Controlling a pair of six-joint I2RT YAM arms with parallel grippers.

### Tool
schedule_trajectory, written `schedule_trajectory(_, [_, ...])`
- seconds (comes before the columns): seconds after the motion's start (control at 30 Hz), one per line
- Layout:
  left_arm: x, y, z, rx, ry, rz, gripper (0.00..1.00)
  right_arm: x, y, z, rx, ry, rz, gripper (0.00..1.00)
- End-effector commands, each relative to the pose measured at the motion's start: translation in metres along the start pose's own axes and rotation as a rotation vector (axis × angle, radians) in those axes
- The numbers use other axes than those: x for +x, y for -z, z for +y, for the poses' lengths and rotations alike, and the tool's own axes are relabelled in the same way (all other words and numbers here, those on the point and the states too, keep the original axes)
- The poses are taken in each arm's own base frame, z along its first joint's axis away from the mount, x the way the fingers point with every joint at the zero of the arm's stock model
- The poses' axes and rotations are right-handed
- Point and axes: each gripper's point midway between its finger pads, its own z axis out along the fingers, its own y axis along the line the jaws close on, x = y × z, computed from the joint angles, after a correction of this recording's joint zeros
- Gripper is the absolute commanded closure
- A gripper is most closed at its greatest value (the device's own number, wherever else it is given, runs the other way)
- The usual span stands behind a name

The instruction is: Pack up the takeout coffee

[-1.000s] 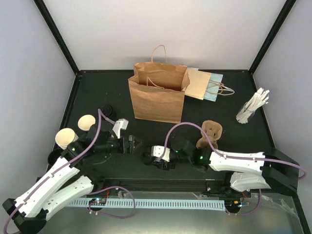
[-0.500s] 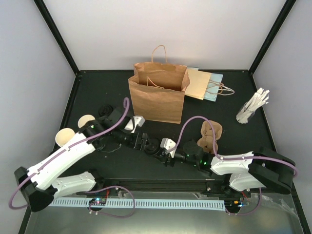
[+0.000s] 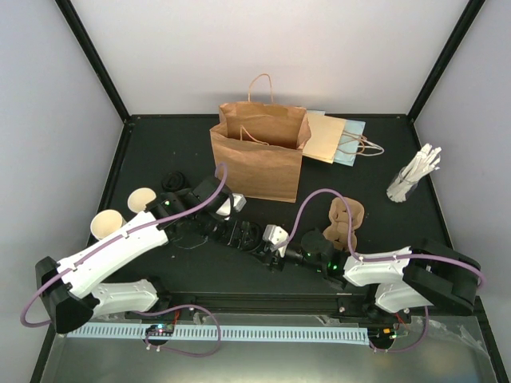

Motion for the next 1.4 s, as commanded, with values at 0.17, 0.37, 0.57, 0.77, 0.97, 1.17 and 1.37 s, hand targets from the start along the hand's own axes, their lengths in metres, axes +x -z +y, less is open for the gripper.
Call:
schedule_trajectory(0.17, [-0.014, 0.002, -0.013, -0.007, -0.012, -0.016, 0.15, -0.012, -0.002, -0.003, 0.012, 0.027, -0.043, 0.25])
schedule_trajectory(0.37, [-0.012, -0.003, -0.016, -0.017, -0.025, 0.0, 0.14, -0.01, -0.002, -0.003, 0.011, 0.026, -0.039, 0.25])
schedule_trajectory(0.57, [-0.012, -0.007, -0.009, -0.071, -0.028, 0.005, 0.21, -0.008, -0.004, -0.003, 0.008, 0.03, -0.028, 0.25])
schedule_trajectory(0.77, [-0.01, -0.015, -0.002, -0.12, -0.03, 0.025, 0.19, -0.007, -0.006, -0.003, 0.004, 0.039, -0.011, 0.25])
schedule_trajectory(0.97, [-0.011, -0.022, 0.002, -0.154, -0.035, 0.036, 0.18, -0.008, -0.007, -0.003, 0.002, 0.043, -0.011, 0.25])
schedule_trajectory(1.17, [-0.01, -0.029, 0.015, -0.239, -0.04, 0.049, 0.26, -0.007, -0.009, -0.002, 0.001, 0.044, -0.007, 0.22])
schedule_trajectory(1.37, [-0.015, -0.022, 0.021, -0.294, -0.06, 0.03, 0.29, -0.002, -0.006, -0.003, 0.009, 0.022, -0.009, 0.14])
